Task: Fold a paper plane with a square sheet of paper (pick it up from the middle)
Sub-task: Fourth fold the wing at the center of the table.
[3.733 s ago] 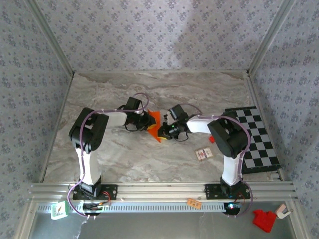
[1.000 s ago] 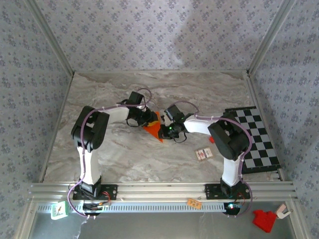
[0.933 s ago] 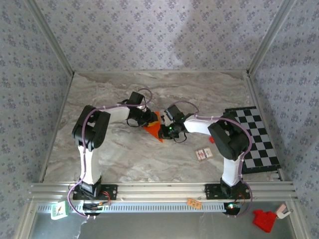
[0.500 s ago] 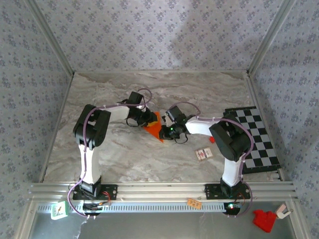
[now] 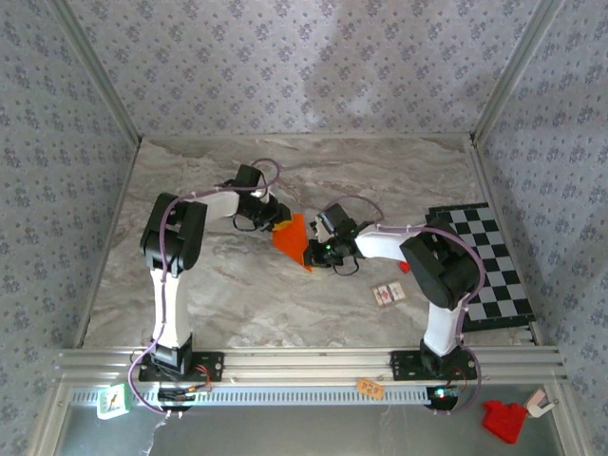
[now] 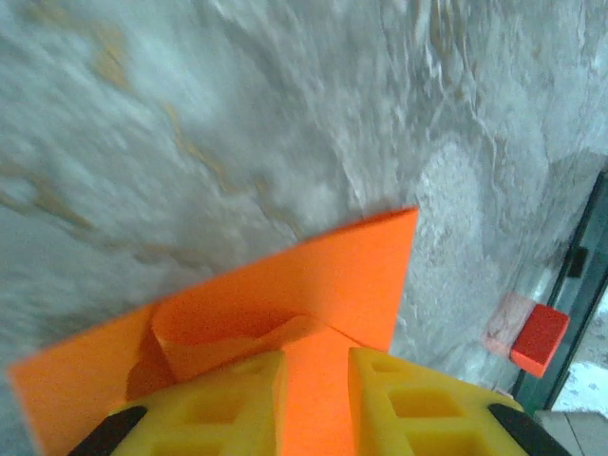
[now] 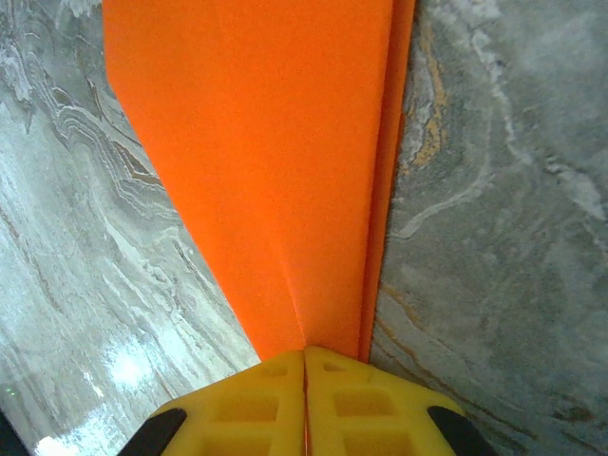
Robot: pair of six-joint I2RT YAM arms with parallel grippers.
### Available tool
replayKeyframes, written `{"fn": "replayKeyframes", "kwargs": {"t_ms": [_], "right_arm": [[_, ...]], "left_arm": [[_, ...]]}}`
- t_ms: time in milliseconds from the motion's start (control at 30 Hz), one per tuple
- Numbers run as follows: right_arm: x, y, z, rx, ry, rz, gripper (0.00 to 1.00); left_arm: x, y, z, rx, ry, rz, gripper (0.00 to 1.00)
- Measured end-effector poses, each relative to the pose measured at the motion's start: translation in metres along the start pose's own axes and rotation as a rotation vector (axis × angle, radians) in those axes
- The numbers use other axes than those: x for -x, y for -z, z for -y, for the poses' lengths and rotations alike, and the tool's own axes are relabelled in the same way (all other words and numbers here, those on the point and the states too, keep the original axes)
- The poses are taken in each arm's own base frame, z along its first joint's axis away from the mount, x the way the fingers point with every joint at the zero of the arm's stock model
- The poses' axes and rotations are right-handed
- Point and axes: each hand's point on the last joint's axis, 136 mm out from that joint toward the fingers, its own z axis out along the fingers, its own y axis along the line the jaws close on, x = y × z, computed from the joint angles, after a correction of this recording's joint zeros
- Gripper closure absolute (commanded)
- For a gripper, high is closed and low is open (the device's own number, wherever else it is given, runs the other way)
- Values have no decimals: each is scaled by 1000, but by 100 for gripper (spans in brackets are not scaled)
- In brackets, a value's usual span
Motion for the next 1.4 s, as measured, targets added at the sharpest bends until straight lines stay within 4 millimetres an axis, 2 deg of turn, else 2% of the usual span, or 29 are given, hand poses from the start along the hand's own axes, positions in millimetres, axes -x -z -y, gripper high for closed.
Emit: {"fn": "replayKeyframes", "kwargs": {"t_ms": [233,400,533,633,700,800,933,1100,1267,1400], "right_arm": [[-3,2,2,-8,-7,-10,91],[-7,3,3,-15,-13,-22,91],[-7,3,3,-14,-17,-25,91],[-8,4,2,-12,-20,-33,91],[-9,4,2,-8,-23,-38,91],[-9,4,2,-4,-26,-42,91],[-10,5,2,5,-31,-49,91],[-13,6,2,18,-39,-59,90],[-15,8,2,32,-45,-66,90],[-16,11,3,43,-55,-60,90]], "left_arm": [[42,20,-20,79,-9,125,76],[54,30,-26,114,-8,170,76],[44,48,-15,112,-20,201,76],[25,66,11,82,-51,226,77],[10,69,32,47,-86,231,78],[-15,56,52,7,-115,190,80],[-43,27,47,22,-105,107,83],[-46,8,26,70,-73,76,86],[-42,-1,5,130,-56,81,89],[-41,-5,-1,147,-53,83,90]]}}
